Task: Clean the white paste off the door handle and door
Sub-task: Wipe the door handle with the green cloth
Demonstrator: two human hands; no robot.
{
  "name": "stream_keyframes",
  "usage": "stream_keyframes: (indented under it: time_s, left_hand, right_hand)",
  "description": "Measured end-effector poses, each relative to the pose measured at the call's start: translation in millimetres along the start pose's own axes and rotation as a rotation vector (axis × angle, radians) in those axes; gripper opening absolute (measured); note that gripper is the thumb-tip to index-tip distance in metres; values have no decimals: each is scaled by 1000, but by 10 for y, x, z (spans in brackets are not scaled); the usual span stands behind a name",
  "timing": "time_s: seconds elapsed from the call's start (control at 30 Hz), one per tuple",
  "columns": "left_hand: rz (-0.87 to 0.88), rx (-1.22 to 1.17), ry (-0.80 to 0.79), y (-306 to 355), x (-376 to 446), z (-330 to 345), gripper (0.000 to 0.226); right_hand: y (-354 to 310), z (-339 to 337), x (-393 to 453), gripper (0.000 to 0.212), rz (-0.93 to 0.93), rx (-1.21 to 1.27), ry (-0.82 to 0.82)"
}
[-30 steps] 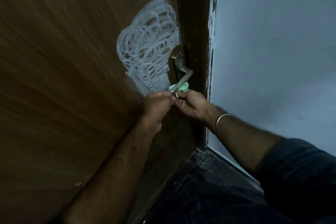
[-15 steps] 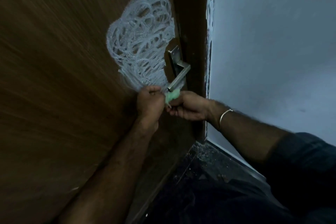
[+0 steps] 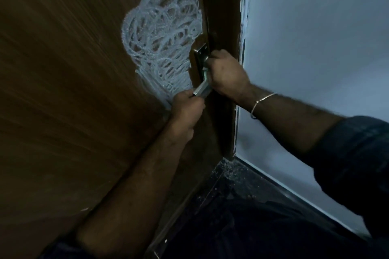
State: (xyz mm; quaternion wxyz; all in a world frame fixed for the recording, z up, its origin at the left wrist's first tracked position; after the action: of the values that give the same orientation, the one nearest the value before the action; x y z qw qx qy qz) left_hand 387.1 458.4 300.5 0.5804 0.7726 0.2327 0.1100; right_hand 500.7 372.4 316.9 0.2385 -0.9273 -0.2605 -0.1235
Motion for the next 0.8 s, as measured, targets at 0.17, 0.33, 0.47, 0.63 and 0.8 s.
stream_keyframes:
  time_s: [0.17, 0.33, 0.47, 0.63, 0.8]
  left_hand:
    - [-4, -59, 0, -13, 15, -26, 25]
    - [-27, -81, 5, -52, 21, -25, 26]
    - [-37, -98, 30, -68, 56, -18, 20]
    - [-61, -84, 45, -80, 62, -14, 23]
    - [-45, -87, 17, -109, 76, -32, 18]
  right_hand:
    - [46, -55, -45, 33, -28, -102, 22]
    - [-28, -45, 85, 21, 149, -43, -41]
    - [-110, -162, 151, 22, 152, -27, -53]
    - [-234, -180, 193, 34, 229, -78, -90]
    - [-236, -272, 354, 41, 237, -182, -243]
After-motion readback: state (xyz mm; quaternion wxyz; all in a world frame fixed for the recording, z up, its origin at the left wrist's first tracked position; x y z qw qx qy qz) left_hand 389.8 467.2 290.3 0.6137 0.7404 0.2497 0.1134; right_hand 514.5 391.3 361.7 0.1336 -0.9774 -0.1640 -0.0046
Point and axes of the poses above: each hand's wrist, its own x-axis towards the middle knuckle, its own z-axis out of the palm, y = z × x, the point moved 4 cm from there along x, towards the middle knuckle, and after that the axes turned 14 degrees about z, right-handed, at the moved point
